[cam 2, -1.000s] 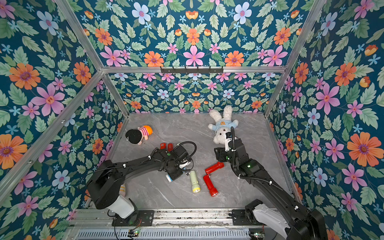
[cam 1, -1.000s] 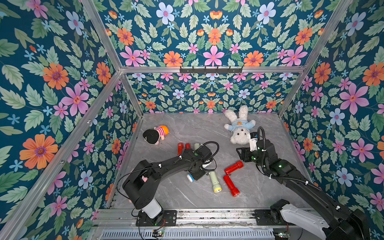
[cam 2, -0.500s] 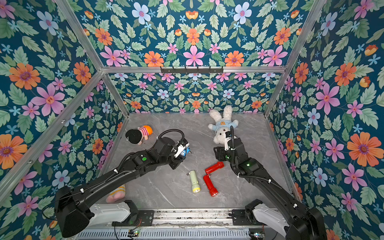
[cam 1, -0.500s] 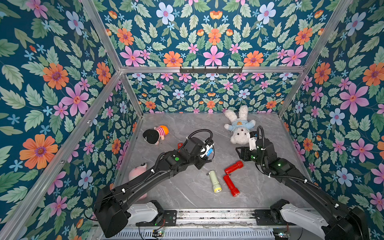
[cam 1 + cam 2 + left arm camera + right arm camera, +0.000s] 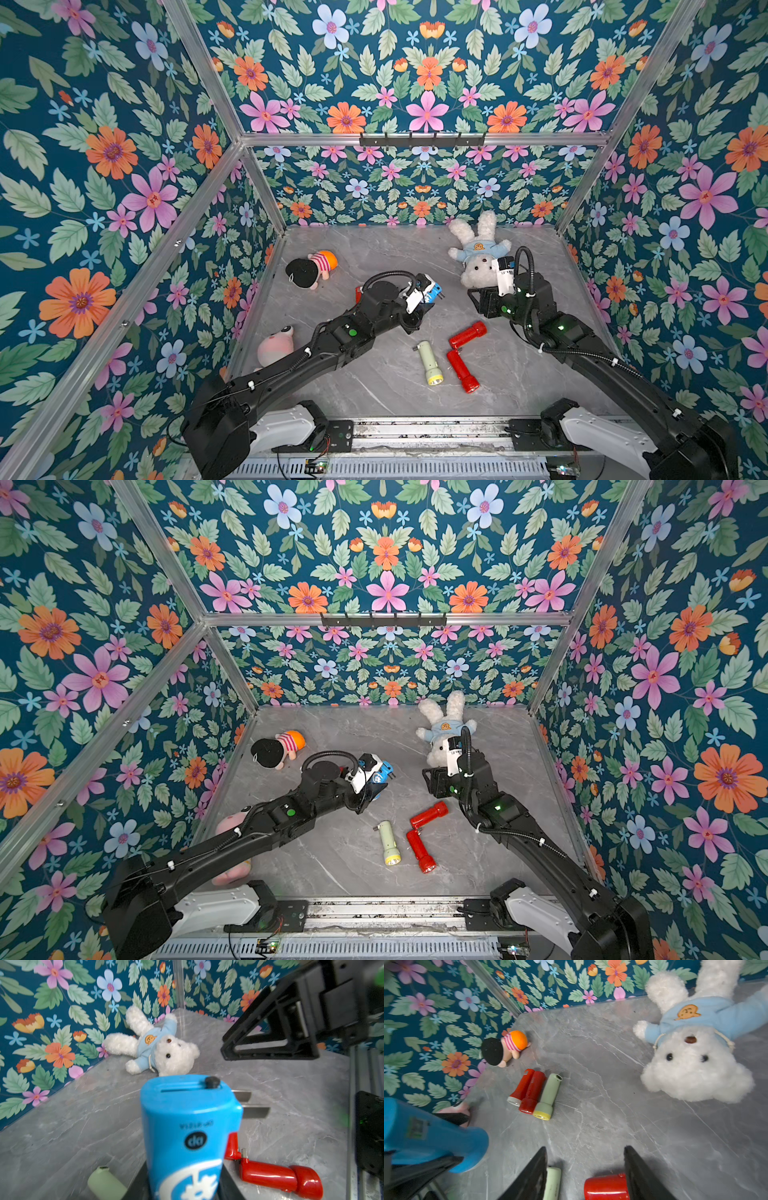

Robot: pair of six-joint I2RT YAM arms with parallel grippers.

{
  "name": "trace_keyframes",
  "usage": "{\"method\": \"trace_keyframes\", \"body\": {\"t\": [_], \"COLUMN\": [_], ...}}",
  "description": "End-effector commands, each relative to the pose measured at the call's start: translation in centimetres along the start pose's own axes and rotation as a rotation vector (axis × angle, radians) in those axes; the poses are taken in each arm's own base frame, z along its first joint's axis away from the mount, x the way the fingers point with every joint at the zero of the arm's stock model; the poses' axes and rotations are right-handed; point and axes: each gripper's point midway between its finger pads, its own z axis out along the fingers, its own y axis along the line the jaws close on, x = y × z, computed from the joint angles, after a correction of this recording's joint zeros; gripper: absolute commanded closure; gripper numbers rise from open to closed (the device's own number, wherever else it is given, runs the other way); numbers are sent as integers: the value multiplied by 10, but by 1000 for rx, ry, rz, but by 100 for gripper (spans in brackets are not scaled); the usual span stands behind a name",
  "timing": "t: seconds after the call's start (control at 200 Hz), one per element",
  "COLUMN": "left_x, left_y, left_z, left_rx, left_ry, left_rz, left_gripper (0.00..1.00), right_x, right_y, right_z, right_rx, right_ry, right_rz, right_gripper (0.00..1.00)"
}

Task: Close the plug at the bottom of the flashlight
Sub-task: Pick up the flashlight from the center of the board, then close the plug of the flashlight.

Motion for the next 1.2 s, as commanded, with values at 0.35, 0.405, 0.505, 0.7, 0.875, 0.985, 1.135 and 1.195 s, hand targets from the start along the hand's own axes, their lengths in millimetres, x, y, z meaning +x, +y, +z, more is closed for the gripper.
{"method": "trace_keyframes", "body": {"t": [0.35,0.405,0.505,0.7,0.875,0.985,1.135,1.195], "left_x": [-43,-43,-45,-48,-46,-45,-45,-45], "left_y": [-29,-30,-34,-41,-46,-48,-48,-49], "left_z": [-35,-36,-39,-44,-47,-48,-48,-49], "left_rx": [206,228,270,349,391,412,420,425], "left_ry": [-242,-239,-244,-250,-245,-243,-240,-241], "left_rz": [43,43,42,38,29,25,28,28], "left_gripper": [100,100,100,100,100,100,100,100], "right_x": [-44,-46,-41,-35,-40,-44,-44,-41], "right_y": [117,125,141,158,163,166,172,174], "right_z": [-51,-58,-67,-64,-58,-55,-56,-57], "right_rx": [-762,-801,-834,-830,-854,-871,-902,-915], "right_ry": [-51,-52,-31,-16,-2,1,15,27], "right_rz": [-124,-133,-186,-267,-268,-272,-283,-288], "right_gripper": [31,30,28,27,27,28,29,30]}}
